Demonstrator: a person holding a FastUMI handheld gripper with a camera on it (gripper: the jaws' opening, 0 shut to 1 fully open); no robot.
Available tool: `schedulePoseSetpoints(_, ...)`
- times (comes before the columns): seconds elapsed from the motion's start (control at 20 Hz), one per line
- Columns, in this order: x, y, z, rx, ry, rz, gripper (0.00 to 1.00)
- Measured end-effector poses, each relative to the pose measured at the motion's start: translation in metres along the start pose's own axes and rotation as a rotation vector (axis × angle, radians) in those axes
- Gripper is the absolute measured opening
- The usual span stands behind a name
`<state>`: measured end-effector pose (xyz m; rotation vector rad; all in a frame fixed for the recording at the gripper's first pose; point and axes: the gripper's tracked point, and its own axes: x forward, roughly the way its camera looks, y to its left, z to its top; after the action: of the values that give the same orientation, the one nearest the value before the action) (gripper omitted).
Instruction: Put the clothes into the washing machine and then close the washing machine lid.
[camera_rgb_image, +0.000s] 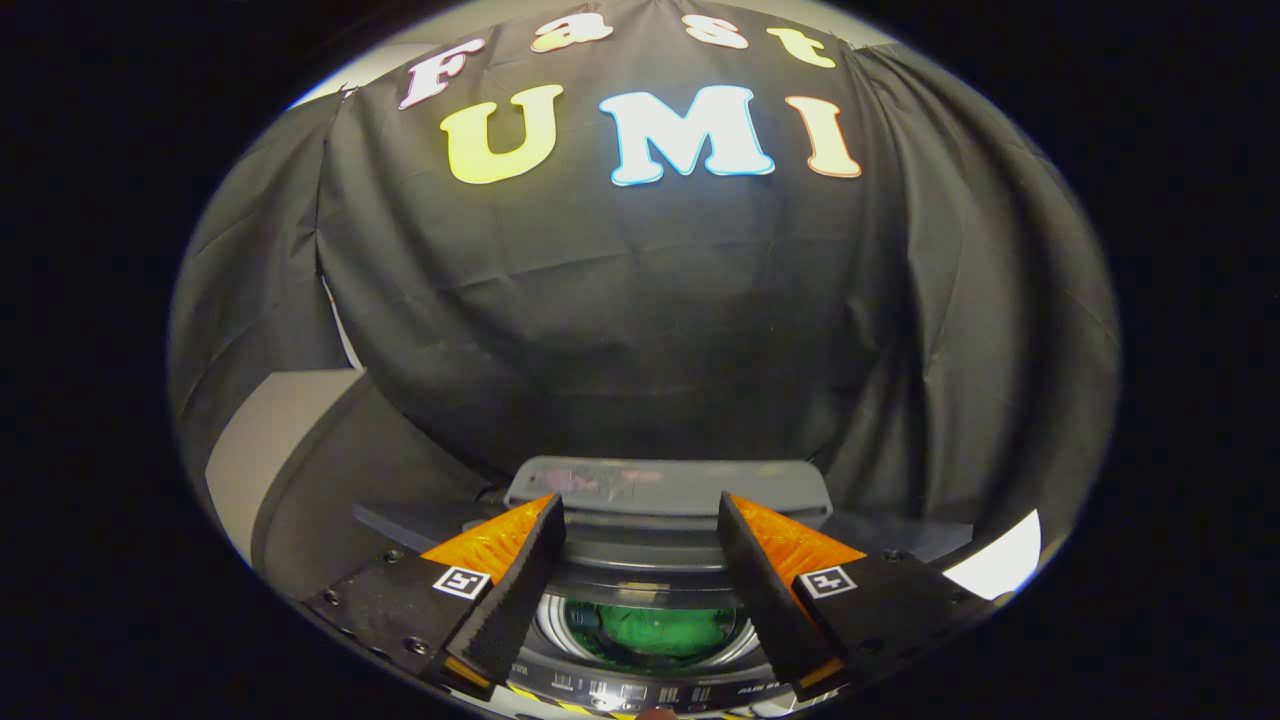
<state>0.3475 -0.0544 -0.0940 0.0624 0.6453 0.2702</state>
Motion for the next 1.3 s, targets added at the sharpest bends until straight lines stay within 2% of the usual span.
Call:
schedulePoseSetpoints(0.1, -0.011, 0.012, -0.059, 0.036, 0.077, 0.053, 0.97)
schedulePoseSetpoints(0.2, -0.015, 0.013, -0.105, 0.028, 0.121, 0.066, 0.98)
schedulePoseSetpoints(0.4, -0.029, 0.013, -0.149, -0.016, 0.150, 0.065, 0.98)
schedulePoseSetpoints(0.8, -0.061, 0.013, -0.166, -0.024, 0.115, 0.074, 0.97)
schedulePoseSetpoints(0.95, -0.090, 0.014, -0.160, -0.025, 0.036, 0.094, 0.98)
schedulePoseSetpoints(1.3, -0.168, 0.000, -0.152, 0.047, -0.173, 0.049, 0.97)
